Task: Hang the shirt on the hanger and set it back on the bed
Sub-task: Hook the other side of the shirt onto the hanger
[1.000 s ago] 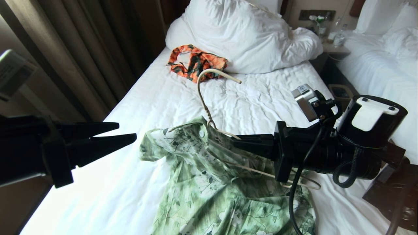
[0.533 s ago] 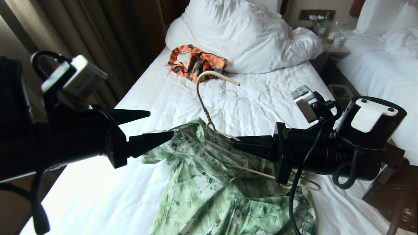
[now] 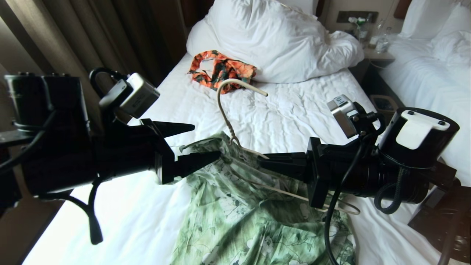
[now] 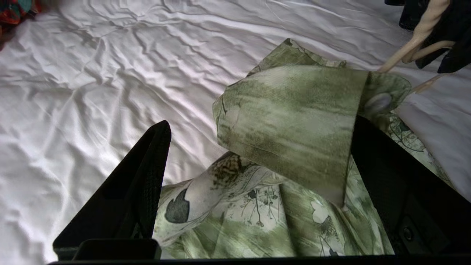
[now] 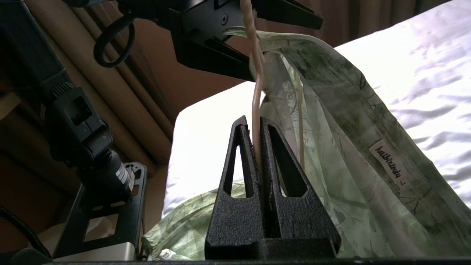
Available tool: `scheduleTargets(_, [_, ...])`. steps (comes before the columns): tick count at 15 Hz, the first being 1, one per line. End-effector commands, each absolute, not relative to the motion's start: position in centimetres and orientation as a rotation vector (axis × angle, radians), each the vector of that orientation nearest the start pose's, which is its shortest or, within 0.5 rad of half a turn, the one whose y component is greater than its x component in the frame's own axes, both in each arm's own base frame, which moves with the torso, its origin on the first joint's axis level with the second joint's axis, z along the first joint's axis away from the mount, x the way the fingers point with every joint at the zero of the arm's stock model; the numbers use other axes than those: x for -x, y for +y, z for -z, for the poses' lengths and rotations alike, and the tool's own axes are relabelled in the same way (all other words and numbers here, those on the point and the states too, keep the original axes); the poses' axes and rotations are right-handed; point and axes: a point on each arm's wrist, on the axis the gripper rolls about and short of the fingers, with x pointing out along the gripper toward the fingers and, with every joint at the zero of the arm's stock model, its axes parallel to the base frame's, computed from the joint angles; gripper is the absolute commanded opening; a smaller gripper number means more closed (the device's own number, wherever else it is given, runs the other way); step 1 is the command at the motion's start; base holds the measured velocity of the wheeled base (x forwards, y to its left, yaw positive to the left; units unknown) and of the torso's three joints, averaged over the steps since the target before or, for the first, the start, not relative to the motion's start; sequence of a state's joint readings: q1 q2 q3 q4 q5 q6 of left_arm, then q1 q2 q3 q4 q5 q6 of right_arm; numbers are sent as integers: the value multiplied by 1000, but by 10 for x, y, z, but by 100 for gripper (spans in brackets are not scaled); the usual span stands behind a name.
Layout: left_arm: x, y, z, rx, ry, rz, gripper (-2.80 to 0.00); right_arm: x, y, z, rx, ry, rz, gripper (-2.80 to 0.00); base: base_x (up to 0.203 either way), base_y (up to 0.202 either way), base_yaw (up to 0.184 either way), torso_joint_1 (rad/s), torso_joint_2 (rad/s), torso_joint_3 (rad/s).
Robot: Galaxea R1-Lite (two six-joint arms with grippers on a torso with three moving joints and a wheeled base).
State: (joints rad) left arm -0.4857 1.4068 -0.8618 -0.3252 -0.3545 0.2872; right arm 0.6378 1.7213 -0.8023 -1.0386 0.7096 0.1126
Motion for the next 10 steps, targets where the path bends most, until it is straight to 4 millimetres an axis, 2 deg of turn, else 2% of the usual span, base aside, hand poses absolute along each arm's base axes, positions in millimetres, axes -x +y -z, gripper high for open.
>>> scheduleTargets(1, [-227,-131,-234,-288,110,874,0,-237,195,-216,-91,-61,-1359,-280,0,0,0,0,0,0])
scheduleTargets(3, [-230,-140,-237,-285,54,890,0,-236,195,-217,-91,-61,-1359,-280,0,0,0,0,0,0])
scheduleTargets(5, [-224,-151,-240,-286,33,911,0,-236,195,-217,-91,-61,-1356,-280,0,0,0,0,0,0])
scheduleTargets(10, [-221,-156,-238,-293,40,906,0,-236,194,-218,-92,-66,-1356,-280,0,0,0,0,0,0])
